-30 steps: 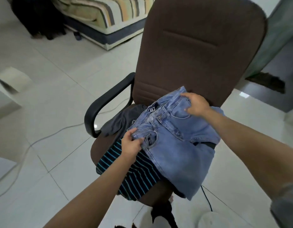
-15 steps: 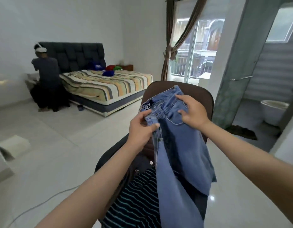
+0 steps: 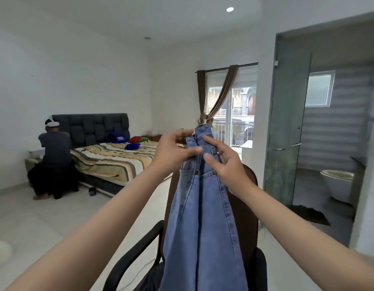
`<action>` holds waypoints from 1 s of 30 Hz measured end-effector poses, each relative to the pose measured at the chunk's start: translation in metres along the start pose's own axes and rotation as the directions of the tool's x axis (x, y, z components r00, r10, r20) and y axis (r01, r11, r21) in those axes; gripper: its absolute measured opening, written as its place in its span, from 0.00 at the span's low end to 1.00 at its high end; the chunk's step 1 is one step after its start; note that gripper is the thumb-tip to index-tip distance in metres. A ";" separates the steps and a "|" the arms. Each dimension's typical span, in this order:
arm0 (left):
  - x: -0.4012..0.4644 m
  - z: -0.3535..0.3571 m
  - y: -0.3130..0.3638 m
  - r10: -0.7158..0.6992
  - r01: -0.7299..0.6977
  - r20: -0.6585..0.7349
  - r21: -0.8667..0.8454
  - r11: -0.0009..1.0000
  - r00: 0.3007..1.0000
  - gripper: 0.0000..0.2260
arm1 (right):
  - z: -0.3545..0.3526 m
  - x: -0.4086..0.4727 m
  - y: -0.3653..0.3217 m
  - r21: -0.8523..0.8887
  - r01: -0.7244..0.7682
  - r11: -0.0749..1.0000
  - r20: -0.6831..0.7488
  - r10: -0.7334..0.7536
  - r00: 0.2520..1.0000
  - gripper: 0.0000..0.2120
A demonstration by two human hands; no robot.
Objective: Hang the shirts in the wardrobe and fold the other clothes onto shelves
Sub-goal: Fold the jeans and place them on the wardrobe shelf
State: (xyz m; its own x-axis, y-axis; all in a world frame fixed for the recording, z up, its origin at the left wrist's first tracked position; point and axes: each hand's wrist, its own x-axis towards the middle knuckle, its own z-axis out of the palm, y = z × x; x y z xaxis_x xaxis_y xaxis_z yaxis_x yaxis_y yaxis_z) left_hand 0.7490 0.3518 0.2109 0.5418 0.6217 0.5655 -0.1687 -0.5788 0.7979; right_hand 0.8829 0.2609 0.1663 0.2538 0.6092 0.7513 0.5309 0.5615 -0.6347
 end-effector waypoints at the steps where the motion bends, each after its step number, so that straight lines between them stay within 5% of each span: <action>1: 0.004 -0.003 0.004 -0.005 0.004 0.031 0.020 1.000 1.000 0.18 | 0.003 0.000 -0.001 0.037 -0.003 0.999 0.000 0.003 1.000 0.20; 6: 0.017 -0.032 0.018 -0.116 0.092 0.167 0.146 0.985 0.979 0.15 | 0.025 -0.001 0.003 0.026 -0.027 0.999 -0.012 0.027 1.000 0.32; 11: 0.022 -0.046 0.021 -0.064 0.047 0.127 0.130 0.990 0.990 0.18 | 0.057 -0.002 -0.003 -0.028 -0.042 0.999 -0.057 0.041 0.998 0.40; 18: 0.022 -0.047 0.019 0.024 -0.029 0.071 0.059 0.998 0.997 0.22 | 0.079 -0.001 0.001 -0.033 0.079 0.996 -0.204 -0.084 0.975 0.28; 23: 0.017 -0.058 -0.004 0.105 -0.107 0.097 0.017 0.994 0.990 0.26 | 0.071 0.003 -0.001 -0.223 0.165 0.961 -0.213 -0.213 0.953 0.20; 27: -0.008 -0.060 -0.036 0.253 -0.249 -0.031 0.099 0.964 0.967 0.30 | 0.066 0.009 -0.009 -0.214 0.126 0.969 -0.183 -0.166 0.969 0.21; 30: -0.024 -0.063 -0.065 0.217 -0.192 -0.164 0.154 0.969 0.962 0.32 | 0.057 0.016 -0.014 -0.147 0.088 0.985 -0.179 -0.114 0.977 0.22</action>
State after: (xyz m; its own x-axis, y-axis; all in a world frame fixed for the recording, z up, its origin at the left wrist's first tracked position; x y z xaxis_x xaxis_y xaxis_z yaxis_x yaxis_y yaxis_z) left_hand 0.6948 0.4081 0.1587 0.3495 0.5593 0.7517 -0.1411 -0.7617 0.6324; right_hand 0.8335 0.2945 0.1764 0.3324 0.4310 0.8389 0.6640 0.5247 -0.5327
